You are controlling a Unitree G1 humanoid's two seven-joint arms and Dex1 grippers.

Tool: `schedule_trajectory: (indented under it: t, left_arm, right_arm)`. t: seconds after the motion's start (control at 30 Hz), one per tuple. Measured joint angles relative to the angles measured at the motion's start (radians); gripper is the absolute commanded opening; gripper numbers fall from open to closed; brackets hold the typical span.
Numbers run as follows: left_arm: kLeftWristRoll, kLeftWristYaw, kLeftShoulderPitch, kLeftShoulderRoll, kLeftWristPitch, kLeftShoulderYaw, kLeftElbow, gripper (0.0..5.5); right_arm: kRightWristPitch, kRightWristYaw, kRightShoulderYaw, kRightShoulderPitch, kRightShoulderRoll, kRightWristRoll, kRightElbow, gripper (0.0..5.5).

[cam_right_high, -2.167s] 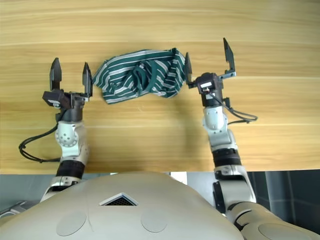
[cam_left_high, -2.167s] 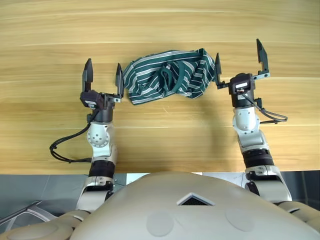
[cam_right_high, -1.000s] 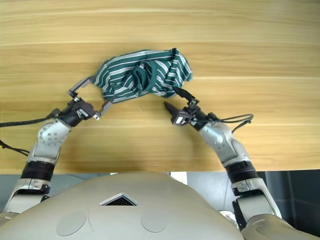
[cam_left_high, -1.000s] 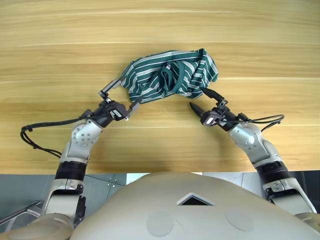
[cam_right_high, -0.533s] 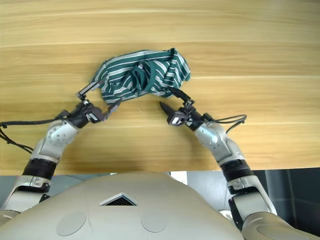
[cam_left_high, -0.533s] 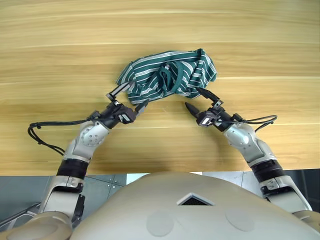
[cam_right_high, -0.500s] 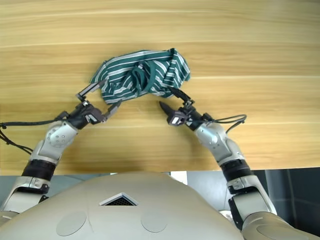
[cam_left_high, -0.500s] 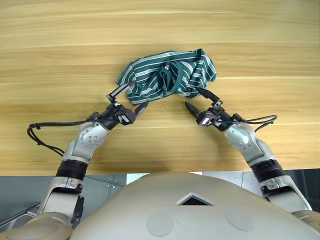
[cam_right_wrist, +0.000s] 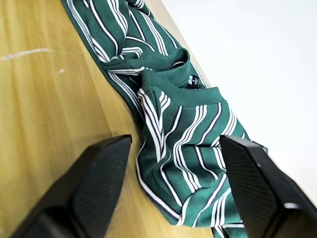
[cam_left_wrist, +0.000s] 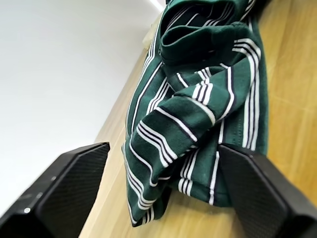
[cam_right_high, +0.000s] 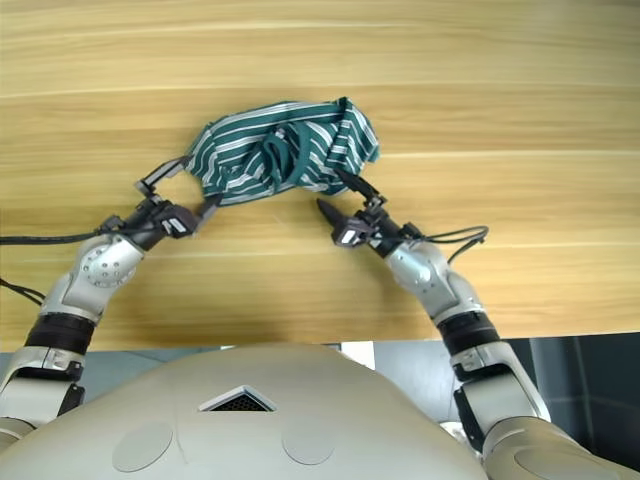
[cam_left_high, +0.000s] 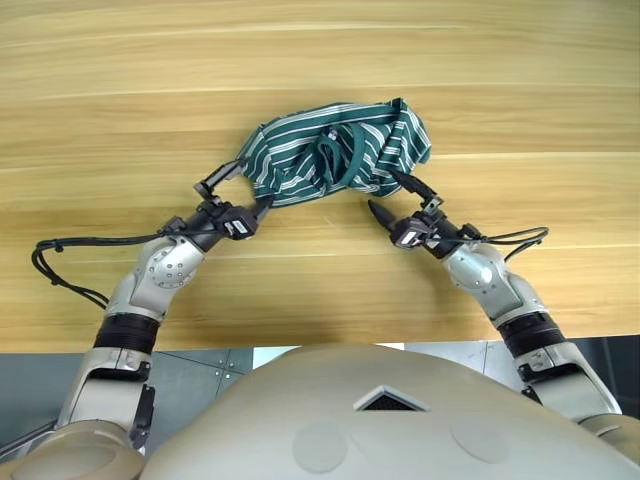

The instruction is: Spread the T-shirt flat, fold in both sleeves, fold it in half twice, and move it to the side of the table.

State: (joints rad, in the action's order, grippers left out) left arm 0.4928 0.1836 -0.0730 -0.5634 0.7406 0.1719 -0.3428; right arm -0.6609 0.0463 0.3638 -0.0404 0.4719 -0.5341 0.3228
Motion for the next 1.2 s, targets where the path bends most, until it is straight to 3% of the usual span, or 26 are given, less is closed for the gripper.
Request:
schedule_trajectory:
  t: [0.53, 1.2]
  left_arm:
    - [0.014, -0.116, 0.063, 0.005, -0.002, 0.003, -0.061, 3.96]
    - [-0.007, -0.136, 0.097, 0.016, 0.002, 0.018, -0.142, 0.78]
  right_arm:
    - [-0.040, -0.041, 0.009, 0.022, -0.022, 0.000, 0.055, 3.27]
    - [-0.013, -0.032, 0.029, 0.053, -0.032, -0.002, 0.066, 3.26]
